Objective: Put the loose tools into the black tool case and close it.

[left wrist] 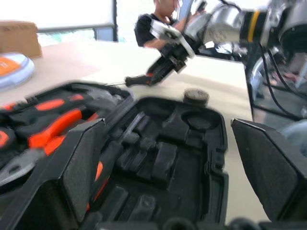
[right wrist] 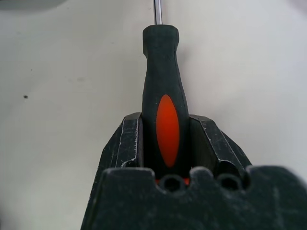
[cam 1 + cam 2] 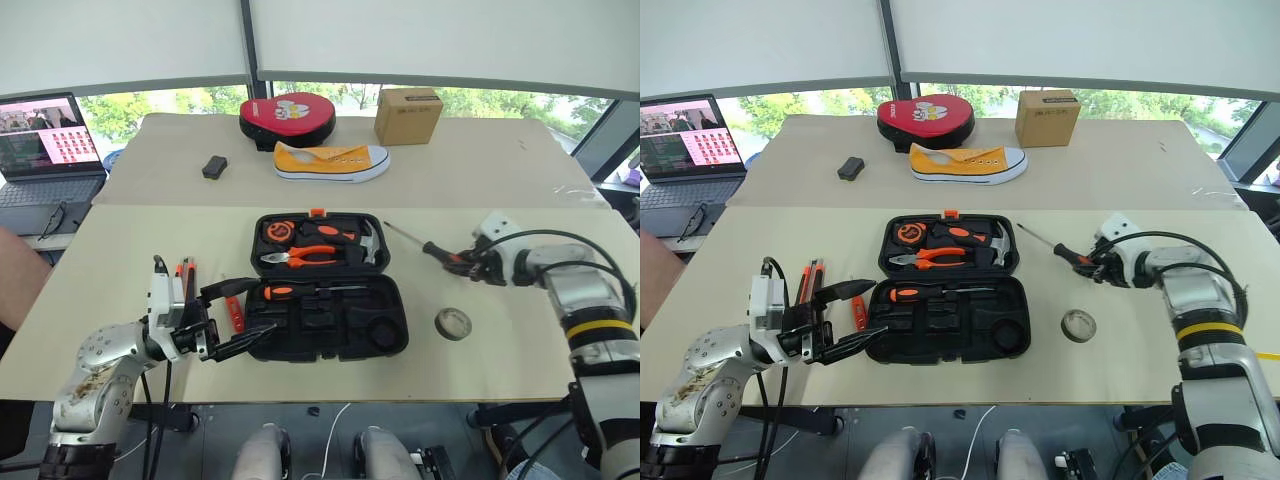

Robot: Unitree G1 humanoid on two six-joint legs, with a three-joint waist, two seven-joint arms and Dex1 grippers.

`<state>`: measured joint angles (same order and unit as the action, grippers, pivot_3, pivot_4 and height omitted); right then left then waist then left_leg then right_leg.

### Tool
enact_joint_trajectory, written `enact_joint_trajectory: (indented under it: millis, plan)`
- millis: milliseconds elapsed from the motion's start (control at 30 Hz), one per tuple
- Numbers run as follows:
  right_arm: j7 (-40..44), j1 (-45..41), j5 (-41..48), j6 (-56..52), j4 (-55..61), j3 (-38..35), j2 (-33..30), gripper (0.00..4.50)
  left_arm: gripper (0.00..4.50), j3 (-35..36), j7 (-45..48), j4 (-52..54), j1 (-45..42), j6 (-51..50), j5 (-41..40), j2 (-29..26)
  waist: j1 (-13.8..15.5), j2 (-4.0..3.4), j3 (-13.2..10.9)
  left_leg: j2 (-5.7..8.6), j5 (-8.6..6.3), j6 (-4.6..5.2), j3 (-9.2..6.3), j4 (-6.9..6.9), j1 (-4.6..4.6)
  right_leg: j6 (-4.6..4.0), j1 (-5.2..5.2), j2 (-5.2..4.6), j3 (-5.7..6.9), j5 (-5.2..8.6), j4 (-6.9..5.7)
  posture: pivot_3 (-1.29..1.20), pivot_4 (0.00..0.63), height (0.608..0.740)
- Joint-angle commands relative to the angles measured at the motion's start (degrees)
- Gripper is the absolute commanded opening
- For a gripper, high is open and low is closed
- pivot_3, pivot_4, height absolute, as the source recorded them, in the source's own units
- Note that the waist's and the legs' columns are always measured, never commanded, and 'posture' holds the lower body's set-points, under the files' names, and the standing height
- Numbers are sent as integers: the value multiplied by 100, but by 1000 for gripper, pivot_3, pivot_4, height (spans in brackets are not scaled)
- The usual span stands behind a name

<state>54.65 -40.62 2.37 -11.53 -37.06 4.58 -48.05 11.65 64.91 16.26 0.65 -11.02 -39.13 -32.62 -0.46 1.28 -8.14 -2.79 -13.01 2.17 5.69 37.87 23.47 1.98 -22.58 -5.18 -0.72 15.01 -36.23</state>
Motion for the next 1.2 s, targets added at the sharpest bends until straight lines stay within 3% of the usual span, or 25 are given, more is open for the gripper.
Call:
enact_joint_trajectory:
  millis: [33, 100, 200, 300, 433, 567, 800, 1133, 1200]
  plan:
    - [345, -52, 437, 490, 1005, -408, -21, 1016, 4500, 300, -62, 115, 208, 109, -105, -39, -42, 0, 0, -2, 0, 0, 0, 0, -1, 0, 0, 3, 0, 0, 0, 0, 150, 740]
    - [864, 2, 807, 602, 1558, -379, 164, 1016, 4500, 374, -5, 36, 350, 215, -18, -75, -122, 0, 0, -7, -2, 0, 6, -5, -12, 0, 1, 12, -6, 0, 0, 0, 150, 740]
    - [1988, 156, 1219, 439, 2703, 225, 368, 1016, 4500, 494, 213, -259, 704, 660, 321, -181, -211, 0, 0, -20, -3, -3, 3, -12, -20, -2, 3, 33, -9, 0, -2, 0, 150, 740]
    - [2332, 7, 1011, -255, 3310, 1009, 592, 1016, 4500, 643, 301, -475, 941, 837, 396, -269, -181, -3, -2, -30, -6, -10, -5, -13, -17, -7, -2, 41, -4, 3, -4, 0, 150, 740]
    - [1970, -205, 387, -543, 3404, 1665, 1065, 1016, 4500, 757, 276, -462, 1112, 898, 408, -327, -89, 0, -4, -17, -6, -10, 1, -6, -7, -7, -17, 3, 3, 2, -15, 0, 150, 740]
    - [1870, -249, -103, -462, 3202, 1946, 1019, 1016, 4500, 795, 214, -337, 1141, 868, 396, -333, 63, 3, -4, 3, -3, -5, 12, 7, 31, -7, -64, -24, 6, 2, -41, 0, 150, 740]
    - [1996, -285, -507, -176, 2979, 1982, 757, 1016, 4500, 814, 163, -201, 1181, 825, 398, -353, 56, 5, -4, -6, -2, -6, 18, 9, 28, -9, -65, -12, 7, 3, -50, 0, 150, 740]
    - [2012, -74, -414, -660, 3254, 1828, 652, 1016, 4500, 722, 137, -283, 1028, 853, 472, -324, 13, 5, -4, -7, -2, -6, 20, 10, 28, -10, -65, -5, 7, 4, -51, 0, 150, 740]
    - [2087, -57, -319, -734, 3315, 1818, 678, 2022, 4500, 696, 132, -296, 1005, 854, 495, -304, 13, 6, -4, -7, -2, -6, 20, 10, 28, -10, -65, -6, 7, 4, -51, 0, 150, 740]
